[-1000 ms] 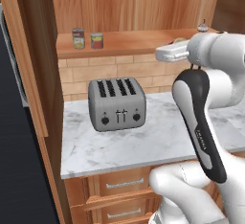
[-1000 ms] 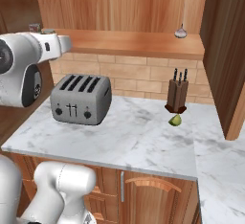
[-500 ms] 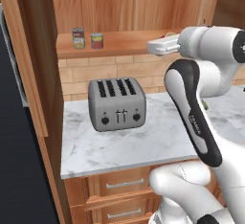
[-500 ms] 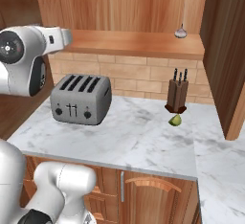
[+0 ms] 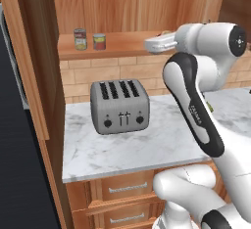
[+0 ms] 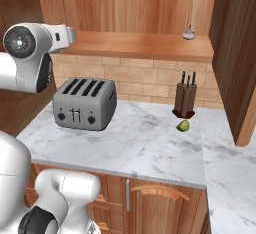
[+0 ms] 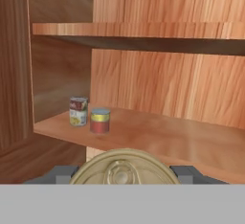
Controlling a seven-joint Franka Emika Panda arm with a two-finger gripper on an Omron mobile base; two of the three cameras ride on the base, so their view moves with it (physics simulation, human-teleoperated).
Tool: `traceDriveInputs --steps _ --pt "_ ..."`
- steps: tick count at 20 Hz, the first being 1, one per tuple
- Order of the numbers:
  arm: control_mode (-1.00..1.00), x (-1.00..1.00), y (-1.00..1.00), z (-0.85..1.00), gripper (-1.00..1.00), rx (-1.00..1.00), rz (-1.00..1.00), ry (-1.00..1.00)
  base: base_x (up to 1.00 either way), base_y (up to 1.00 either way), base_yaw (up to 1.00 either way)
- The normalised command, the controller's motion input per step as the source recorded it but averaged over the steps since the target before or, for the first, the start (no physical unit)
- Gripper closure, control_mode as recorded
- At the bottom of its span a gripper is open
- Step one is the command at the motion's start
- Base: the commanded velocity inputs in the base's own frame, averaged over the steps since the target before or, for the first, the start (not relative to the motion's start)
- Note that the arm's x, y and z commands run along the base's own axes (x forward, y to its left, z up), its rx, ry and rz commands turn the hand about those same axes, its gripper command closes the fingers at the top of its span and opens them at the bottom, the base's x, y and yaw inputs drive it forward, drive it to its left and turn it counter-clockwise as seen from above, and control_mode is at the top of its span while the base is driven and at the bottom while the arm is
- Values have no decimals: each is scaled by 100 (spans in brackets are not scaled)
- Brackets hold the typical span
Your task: Pick the cans from the counter and place them in their designated side in the cabinet.
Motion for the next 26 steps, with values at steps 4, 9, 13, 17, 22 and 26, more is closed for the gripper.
traceDriveInputs --steps 4,9,13,17,22,26 --pt "-100 25 20 0 100 0 4 5 0 0 0" --pt "-100 23 15 0 100 0 4 2 0 0 0" --pt "-100 19 15 0 100 0 4 2 0 0 0" --pt "-100 18 13 -6 100 0 4 3 0 0 0" --pt "-100 13 6 -10 100 -4 4 3 0 0 0" --pt "-100 13 4 -8 100 -5 3 2 0 0 0"
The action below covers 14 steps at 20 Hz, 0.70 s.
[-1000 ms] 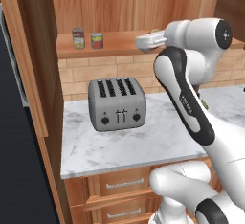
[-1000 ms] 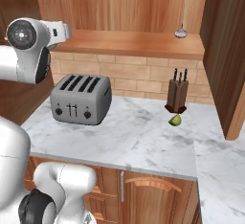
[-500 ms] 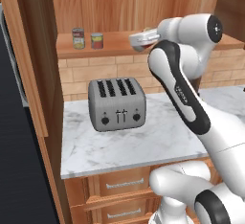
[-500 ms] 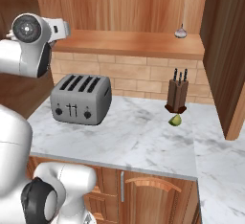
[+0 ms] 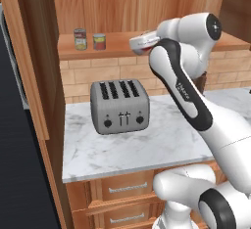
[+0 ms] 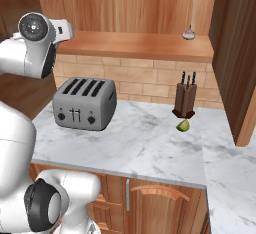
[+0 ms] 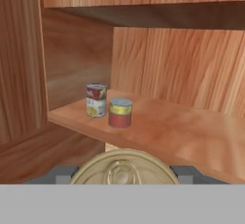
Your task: Pick the cans from the counter and place them in their designated side in the cabinet.
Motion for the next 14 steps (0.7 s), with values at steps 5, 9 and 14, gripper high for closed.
traceDriveInputs --steps 5,9,14 --pt "-100 19 6 -2 100 -4 3 0 0 0 0" --pt "-100 18 1 0 100 -3 0 0 0 0 0" --pt "-100 18 1 0 100 -2 0 0 0 0 0"
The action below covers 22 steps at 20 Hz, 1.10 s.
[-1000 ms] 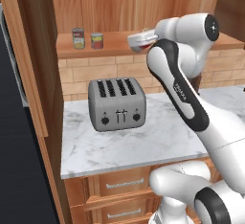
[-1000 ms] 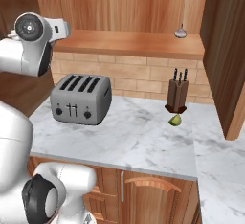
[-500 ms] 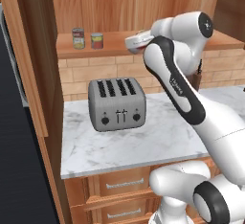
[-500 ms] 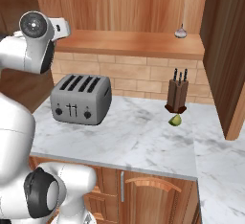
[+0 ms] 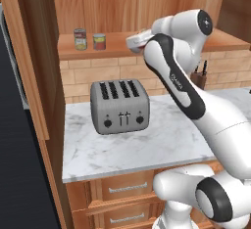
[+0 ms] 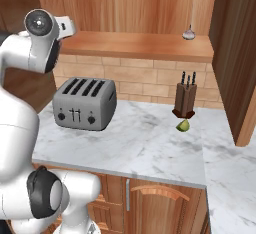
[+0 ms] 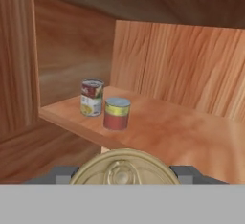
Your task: Pick the cans from the counter and place them in their designated side in the cabinet.
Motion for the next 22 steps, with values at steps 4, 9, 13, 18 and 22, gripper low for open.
traceDriveInputs --steps 4,9,13,18,22 --pt "-100 14 9 0 100 0 -1 0 0 0 0" --pt "-100 14 12 0 100 0 -2 0 0 0 0" --pt "-100 15 5 -3 100 0 -1 0 0 0 0" --pt "-100 20 0 -9 100 -1 0 0 0 0 0" --pt "-100 28 1 -13 100 -1 0 1 0 0 0"
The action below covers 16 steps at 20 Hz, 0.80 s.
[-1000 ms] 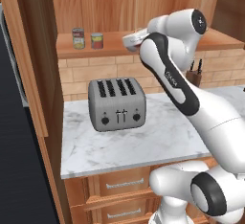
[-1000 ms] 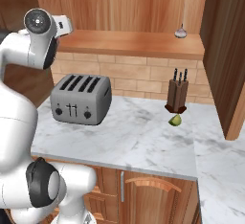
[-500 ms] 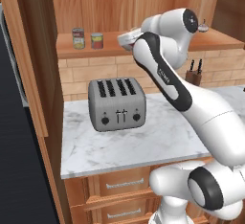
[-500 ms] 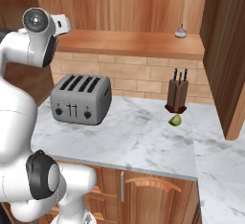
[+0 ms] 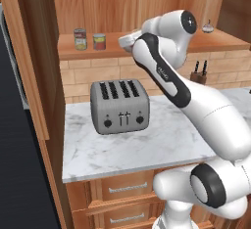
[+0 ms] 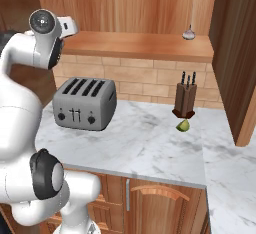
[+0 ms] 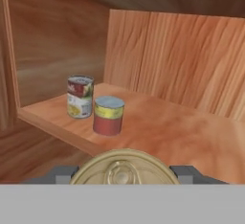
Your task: Pick the cans from the counter and place them in their designated side in the cabinet.
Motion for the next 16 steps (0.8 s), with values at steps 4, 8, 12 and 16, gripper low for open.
traceDriveInputs --steps 4,8,12,16 --pt "-100 28 0 -11 100 0 0 1 0 0 0" --pt "-100 28 2 -11 100 -1 0 1 0 0 0" --pt "-100 28 4 -11 100 -1 0 3 0 0 0" --pt "-100 29 7 -12 100 -2 0 3 0 0 0"
